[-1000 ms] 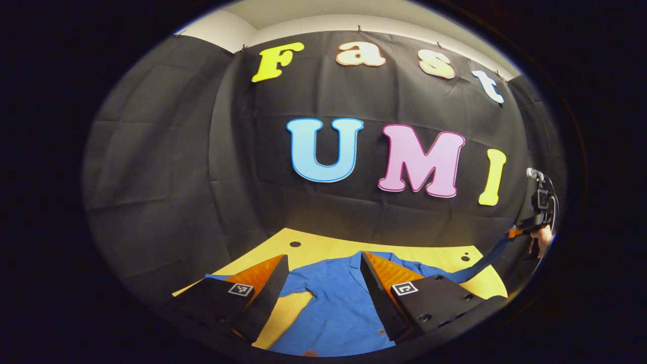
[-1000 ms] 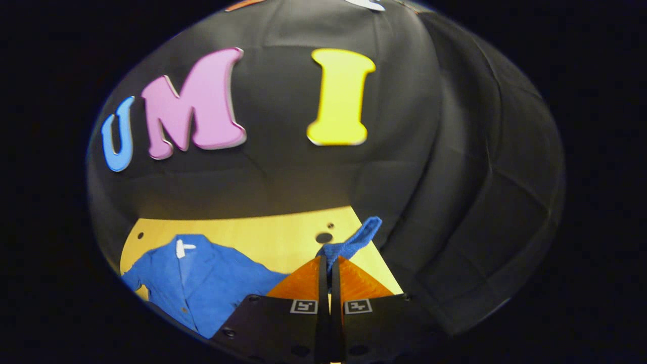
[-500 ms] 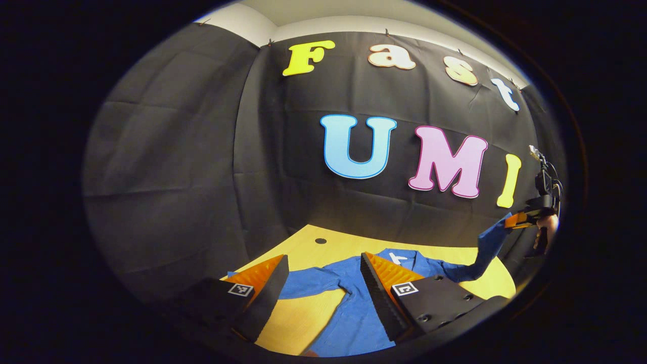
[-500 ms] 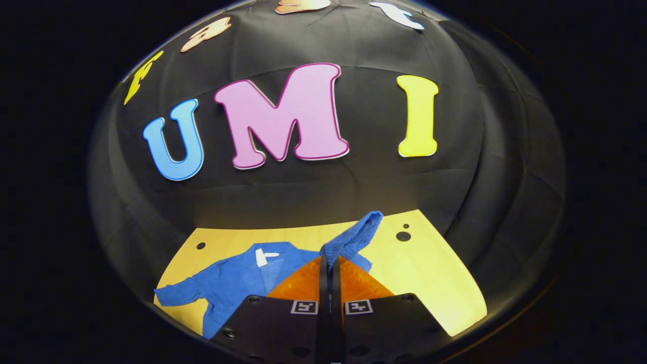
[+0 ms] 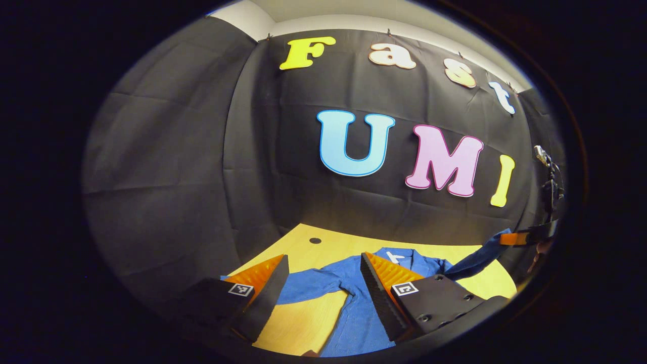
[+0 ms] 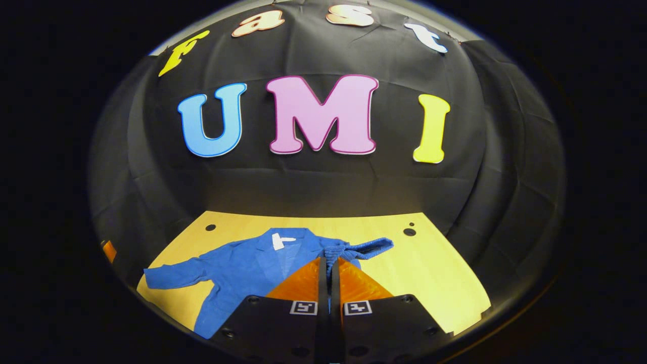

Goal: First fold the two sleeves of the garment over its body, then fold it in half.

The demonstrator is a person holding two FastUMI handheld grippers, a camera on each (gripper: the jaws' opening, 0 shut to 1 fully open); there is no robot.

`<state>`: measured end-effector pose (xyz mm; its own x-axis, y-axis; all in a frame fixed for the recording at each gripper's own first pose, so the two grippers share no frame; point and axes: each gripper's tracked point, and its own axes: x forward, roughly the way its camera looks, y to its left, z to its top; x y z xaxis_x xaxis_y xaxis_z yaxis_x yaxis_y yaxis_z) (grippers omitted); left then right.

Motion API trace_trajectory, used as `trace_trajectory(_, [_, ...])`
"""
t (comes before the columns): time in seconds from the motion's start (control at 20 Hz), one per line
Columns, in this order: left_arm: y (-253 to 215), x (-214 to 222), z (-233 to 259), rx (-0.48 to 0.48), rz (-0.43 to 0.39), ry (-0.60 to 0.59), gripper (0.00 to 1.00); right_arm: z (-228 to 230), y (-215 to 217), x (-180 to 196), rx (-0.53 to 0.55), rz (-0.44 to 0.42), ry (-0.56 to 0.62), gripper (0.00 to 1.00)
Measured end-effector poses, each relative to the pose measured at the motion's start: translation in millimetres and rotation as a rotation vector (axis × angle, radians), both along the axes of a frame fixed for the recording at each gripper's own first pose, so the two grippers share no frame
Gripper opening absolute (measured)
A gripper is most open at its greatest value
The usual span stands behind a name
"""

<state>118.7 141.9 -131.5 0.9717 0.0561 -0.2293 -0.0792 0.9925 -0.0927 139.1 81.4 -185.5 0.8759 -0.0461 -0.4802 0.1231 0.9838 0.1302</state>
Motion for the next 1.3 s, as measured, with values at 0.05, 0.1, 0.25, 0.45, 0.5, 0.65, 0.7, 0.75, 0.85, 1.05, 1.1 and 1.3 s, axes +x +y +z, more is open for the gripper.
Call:
trace_trajectory(0.05, [3.2,2.5,0.5,0.007,-0.007,0.000,0.82,-5.0,5.8,8.8,0.044,-0.018,0.020,0.04])
trace_trajectory(0.1, [5.6,6.2,-0.5,0.016,-0.012,0.000,0.80,-9.2,12.0,20.0,0.084,-0.038,0.020,0.04])
trace_trajectory(0.25, [17.1,8.7,-2.9,0.033,-0.013,0.012,0.82,-6.6,45.1,47.8,0.201,-0.047,-0.015,0.04])
trace_trajectory(0.45, [30.9,3.9,-4.2,0.036,-0.005,0.016,0.82,-20.3,70.3,29.1,0.098,0.037,-0.033,0.04])
trace_trajectory(0.5, [31.1,3.3,-6.9,0.034,-0.010,0.020,0.81,-23.5,63.6,20.5,0.036,0.055,-0.035,0.04])
trace_trajectory(0.65, [26.0,10.1,-17.7,0.039,-0.051,0.053,0.82,3.8,52.9,9.0,-0.048,0.081,-0.103,0.04])
trace_trajectory(0.7, [22.8,14.3,-21.3,0.049,-0.066,0.067,0.82,4.3,47.9,7.9,-0.056,0.063,-0.100,0.04])
trace_trajectory(0.75, [19.6,18.2,-21.5,0.061,-0.078,0.072,0.82,6.1,43.6,10.6,-0.054,0.052,-0.099,0.04])
trace_trajectory(0.85, [9.7,25.1,-14.8,0.069,-0.105,0.056,0.82,-0.6,36.9,22.2,-0.169,0.030,-0.018,0.04])
trace_trajectory(1.05, [-13.0,34.5,-9.6,0.074,-0.135,0.036,0.82,34.4,107.0,79.9,-0.168,0.231,-0.079,0.07])
trace_trajectory(1.1, [-13.7,32.4,-8.0,0.082,-0.131,0.033,0.81,31.2,118.7,95.9,-0.131,0.222,-0.059,0.04])
trace_trajectory(1.3, [2.3,24.6,-18.0,0.055,-0.073,0.048,0.82,-50.8,163.1,121.9,0.007,0.288,0.160,0.05])
